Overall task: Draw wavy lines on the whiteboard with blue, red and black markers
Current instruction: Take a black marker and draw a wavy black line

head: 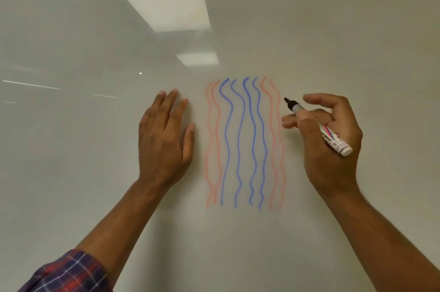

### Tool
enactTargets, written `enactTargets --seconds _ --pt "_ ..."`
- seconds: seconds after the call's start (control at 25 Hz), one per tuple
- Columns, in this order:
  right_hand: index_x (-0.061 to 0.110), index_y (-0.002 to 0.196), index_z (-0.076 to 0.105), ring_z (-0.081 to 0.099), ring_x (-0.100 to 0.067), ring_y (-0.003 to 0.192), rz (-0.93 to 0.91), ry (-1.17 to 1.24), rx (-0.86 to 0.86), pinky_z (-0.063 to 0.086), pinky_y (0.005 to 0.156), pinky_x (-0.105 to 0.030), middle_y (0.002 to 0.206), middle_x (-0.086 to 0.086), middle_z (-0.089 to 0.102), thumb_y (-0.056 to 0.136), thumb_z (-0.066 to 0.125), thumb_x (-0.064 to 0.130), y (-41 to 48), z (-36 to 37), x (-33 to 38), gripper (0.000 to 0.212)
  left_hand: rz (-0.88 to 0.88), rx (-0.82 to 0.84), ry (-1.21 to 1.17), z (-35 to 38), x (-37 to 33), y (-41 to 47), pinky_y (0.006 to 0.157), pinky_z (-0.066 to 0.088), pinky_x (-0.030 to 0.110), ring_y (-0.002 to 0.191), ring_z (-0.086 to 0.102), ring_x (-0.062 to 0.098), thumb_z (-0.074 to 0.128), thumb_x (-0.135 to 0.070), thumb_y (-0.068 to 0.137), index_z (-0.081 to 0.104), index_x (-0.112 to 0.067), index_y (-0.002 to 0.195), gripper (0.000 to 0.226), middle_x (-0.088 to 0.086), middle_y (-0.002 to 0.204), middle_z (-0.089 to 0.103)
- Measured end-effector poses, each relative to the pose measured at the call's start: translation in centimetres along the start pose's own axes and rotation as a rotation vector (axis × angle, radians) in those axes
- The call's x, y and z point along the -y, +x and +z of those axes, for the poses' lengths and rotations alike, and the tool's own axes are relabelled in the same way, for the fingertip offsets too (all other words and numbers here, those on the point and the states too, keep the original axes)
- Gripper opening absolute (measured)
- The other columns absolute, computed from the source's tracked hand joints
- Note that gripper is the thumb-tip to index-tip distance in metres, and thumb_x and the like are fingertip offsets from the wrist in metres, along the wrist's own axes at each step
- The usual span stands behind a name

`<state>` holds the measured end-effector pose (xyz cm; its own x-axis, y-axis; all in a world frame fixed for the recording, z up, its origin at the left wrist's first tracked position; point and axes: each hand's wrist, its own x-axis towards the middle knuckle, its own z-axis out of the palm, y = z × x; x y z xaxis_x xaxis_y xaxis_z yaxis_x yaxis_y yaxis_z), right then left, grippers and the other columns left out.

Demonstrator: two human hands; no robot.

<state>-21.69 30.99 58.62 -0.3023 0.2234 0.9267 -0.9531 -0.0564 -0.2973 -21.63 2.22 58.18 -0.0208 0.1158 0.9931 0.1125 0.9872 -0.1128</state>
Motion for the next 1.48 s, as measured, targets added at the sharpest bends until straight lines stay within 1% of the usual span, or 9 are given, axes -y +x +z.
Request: enactTargets --seconds 0.12,0.2,0.28,0.44,0.68,0.84,1.12,1.32,1.48 --pt "0.010 0.101 0.068 0.076 -0.019 0.082 -0.004 -0.031 -0.069 0.054 0.070 -0.017 0.087 -0.007 0.077 0.096 0.071 0.009 2.2 0.0 -0.9 0.006 0.057 0.029 0.038 0.5 0.8 -0.4 0.128 0.025 0.057 0.162 0.022 0.033 0.049 -0.029 0.106 0.041 -0.006 0.159 0.058 0.015 0.172 0.030" --pt "0.006 0.101 0.071 0.073 -0.011 0.079 -0.038 -0.085 -0.084 0.052 0.068 -0.015 0.089 -0.002 0.076 0.092 0.075 0.005 3.3 -0.1 -1.7 0.010 0.073 0.032 0.035 0.8 0.9 -0.7 0.129 0.022 0.058 0.163 0.018 0.032 0.046 -0.030 0.107 0.037 -0.006 0.162 0.061 0.014 0.173 0.025" --pt "0.004 0.100 0.071 0.071 -0.004 0.076 -0.047 -0.131 -0.088 0.051 0.067 -0.013 0.088 0.004 0.074 0.089 0.078 0.003 4.1 -0.1 -2.3 0.013 0.071 0.031 0.034 1.0 1.0 -0.7 0.129 0.022 0.059 0.163 0.018 0.032 0.046 -0.030 0.106 0.036 -0.007 0.162 0.062 0.013 0.174 0.025" --pt "0.007 0.094 0.071 0.067 -0.003 0.067 -0.060 -0.180 -0.095 0.048 0.061 -0.013 0.080 0.005 0.072 0.087 0.079 0.005 5.1 0.4 -2.8 0.011 0.074 0.022 0.043 1.2 1.1 -0.6 0.128 0.023 0.060 0.163 0.019 0.032 0.047 -0.030 0.105 0.037 -0.007 0.162 0.062 0.013 0.173 0.026" --pt "0.007 0.090 0.071 0.066 -0.017 0.063 -0.105 -0.220 -0.098 0.052 0.057 -0.028 0.076 0.002 0.072 0.087 0.077 0.004 5.6 0.6 -2.8 0.008 0.080 0.018 0.050 1.3 1.1 -0.6 0.128 0.024 0.061 0.162 0.020 0.032 0.048 -0.029 0.104 0.037 -0.007 0.162 0.062 0.013 0.173 0.026" --pt "0.007 0.086 0.071 0.061 -0.012 0.057 -0.147 -0.259 -0.037 0.045 0.051 -0.023 0.070 0.001 0.069 0.088 0.078 0.004 5.3 0.5 -2.5 0.007 0.086 0.011 0.046 1.3 1.2 -0.6 0.128 0.024 0.061 0.162 0.020 0.033 0.049 -0.028 0.104 0.038 -0.006 0.161 0.063 0.013 0.173 0.027" --pt "0.010 0.081 0.070 0.058 -0.017 0.051 -0.034 -0.325 0.006 0.046 0.047 -0.035 0.064 -0.001 0.066 0.085 0.080 0.000 -1.7 -3.2 -3.5 0.015 0.093 -0.001 0.041 1.5 1.2 -0.5 0.128 0.024 0.061 0.162 0.021 0.034 0.047 -0.029 0.104 0.038 -0.006 0.161 0.062 0.014 0.172 0.027" --pt "0.020 0.083 0.074 0.063 -0.018 0.056 0.097 -0.369 -0.023 0.051 0.051 -0.033 0.069 0.003 0.070 0.082 0.076 0.020 -8.3 -5.4 -5.4 0.003 0.092 -0.012 0.045 1.5 1.2 -0.6 0.127 0.024 0.062 0.162 0.021 0.034 0.047 -0.028 0.105 0.040 -0.006 0.160 0.060 0.015 0.172 0.027" --pt "0.020 0.087 0.075 0.068 -0.014 0.066 0.108 -0.493 0.018 0.058 0.058 -0.036 0.077 0.009 0.071 0.080 0.078 0.023 -12.4 -6.2 -6.3 0.008 0.087 -0.006 0.037 1.6 1.2 -0.8 0.128 0.023 0.061 0.162 0.020 0.033 0.048 -0.028 0.105 0.041 -0.006 0.160 0.059 0.014 0.173 0.026"
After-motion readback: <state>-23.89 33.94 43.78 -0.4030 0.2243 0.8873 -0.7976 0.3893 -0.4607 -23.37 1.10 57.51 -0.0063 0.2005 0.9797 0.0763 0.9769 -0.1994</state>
